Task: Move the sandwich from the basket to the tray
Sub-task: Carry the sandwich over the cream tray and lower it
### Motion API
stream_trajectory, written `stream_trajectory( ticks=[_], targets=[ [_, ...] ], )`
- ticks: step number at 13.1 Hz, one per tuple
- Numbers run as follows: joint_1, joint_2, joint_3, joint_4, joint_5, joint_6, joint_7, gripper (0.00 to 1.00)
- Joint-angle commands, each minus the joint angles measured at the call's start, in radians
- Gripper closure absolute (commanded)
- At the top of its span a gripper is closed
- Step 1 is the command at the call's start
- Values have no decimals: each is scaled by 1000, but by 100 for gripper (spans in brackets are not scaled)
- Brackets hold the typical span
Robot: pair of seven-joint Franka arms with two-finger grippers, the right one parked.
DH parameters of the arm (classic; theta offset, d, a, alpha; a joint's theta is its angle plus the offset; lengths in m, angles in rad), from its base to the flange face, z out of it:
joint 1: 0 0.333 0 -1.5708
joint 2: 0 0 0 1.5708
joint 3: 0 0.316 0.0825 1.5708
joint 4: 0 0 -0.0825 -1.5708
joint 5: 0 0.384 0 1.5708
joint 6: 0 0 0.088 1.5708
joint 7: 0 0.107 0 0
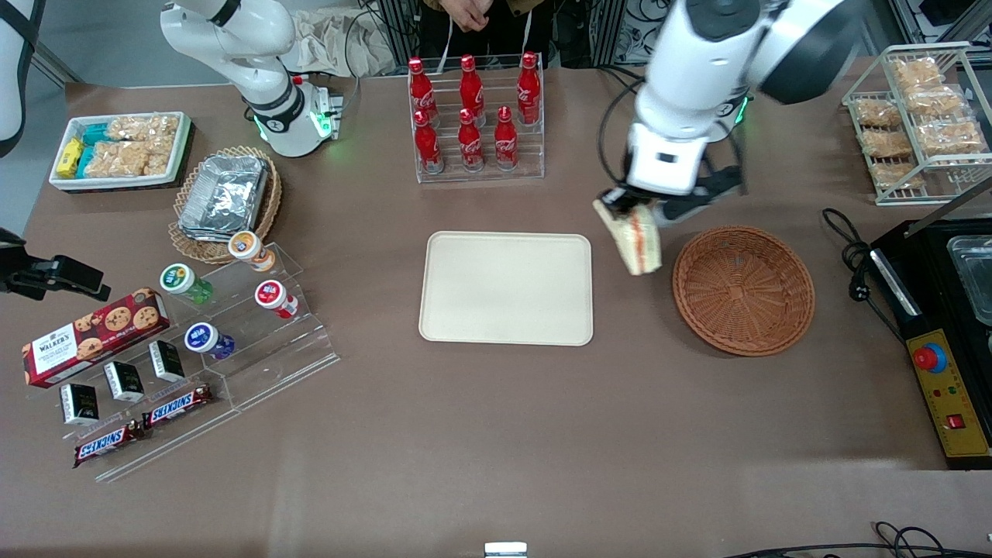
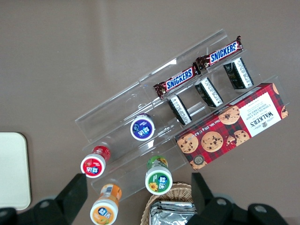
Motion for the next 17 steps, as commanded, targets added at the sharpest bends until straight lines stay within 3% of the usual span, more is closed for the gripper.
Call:
stream_trajectory(
  ticks=[1, 4, 7, 15, 16, 17],
  targets=[
    [-8, 67, -11, -42, 3, 79, 159, 100],
    [-47, 105, -13, -232, 9, 348, 179, 100],
    [-90, 224, -11, -322, 105, 533, 133, 100],
    [-103, 511, -8, -309, 639, 679, -178, 100],
    [-101, 512, -8, -309, 657, 679, -186, 92],
    [-103, 513, -8, -308, 659, 679, -183, 22]
  ],
)
